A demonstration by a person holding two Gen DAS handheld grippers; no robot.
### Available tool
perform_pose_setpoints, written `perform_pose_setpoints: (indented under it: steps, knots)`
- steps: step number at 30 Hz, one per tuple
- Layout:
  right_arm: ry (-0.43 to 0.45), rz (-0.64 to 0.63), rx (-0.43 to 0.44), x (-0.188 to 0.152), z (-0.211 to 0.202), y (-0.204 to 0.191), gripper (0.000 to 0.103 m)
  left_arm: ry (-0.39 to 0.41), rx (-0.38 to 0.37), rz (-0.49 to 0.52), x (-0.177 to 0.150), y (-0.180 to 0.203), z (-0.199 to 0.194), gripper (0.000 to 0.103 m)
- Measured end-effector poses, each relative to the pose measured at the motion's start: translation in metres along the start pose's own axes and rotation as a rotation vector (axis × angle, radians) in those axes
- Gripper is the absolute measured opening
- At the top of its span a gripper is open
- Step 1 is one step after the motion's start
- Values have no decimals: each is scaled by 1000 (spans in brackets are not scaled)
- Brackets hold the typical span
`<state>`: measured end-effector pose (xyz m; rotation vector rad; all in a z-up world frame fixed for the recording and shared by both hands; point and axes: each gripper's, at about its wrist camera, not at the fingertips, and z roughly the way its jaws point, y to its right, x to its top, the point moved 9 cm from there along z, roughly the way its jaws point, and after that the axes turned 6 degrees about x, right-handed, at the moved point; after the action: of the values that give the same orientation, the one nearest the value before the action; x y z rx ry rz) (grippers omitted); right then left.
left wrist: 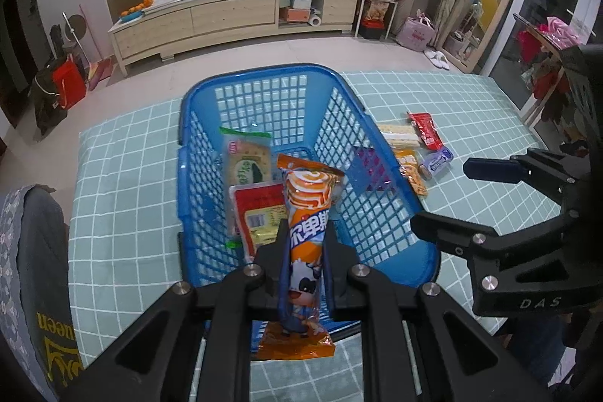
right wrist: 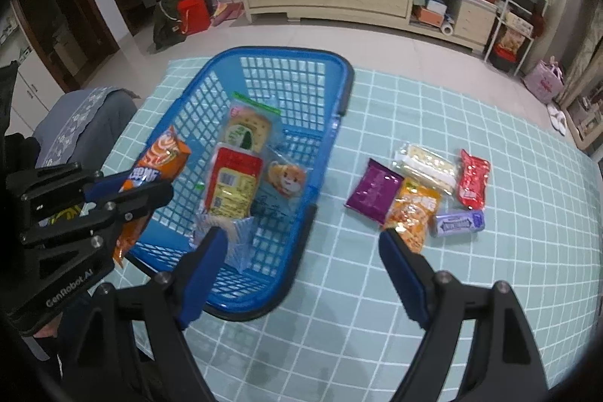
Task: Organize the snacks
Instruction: 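Open the right gripper to drop the bread roll while the left gripper drops the wafer stick, then withdraw both grippers from the basket toward the remaining snack packs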
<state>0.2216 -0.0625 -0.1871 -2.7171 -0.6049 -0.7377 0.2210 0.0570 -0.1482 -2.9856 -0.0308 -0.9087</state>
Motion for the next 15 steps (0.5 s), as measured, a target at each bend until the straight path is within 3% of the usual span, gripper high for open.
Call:
perform_pose_setpoints:
  steps: [10, 12, 14, 15]
  knots:
    - [14, 49, -9, -6, -9, 26, 86, -9, -18, 46, 8, 22, 6, 13]
    - [21, 57, -10, -6, -12, 29, 86, -10, -20, 56, 10, 28, 6, 20]
    - [25, 64, -9, -6, -15, 33, 86, -4, -10, 61, 12, 30, 6, 44]
    - [26, 66, -9, -7, -15, 34, 86, 2, 4, 57, 13, 30, 5, 48]
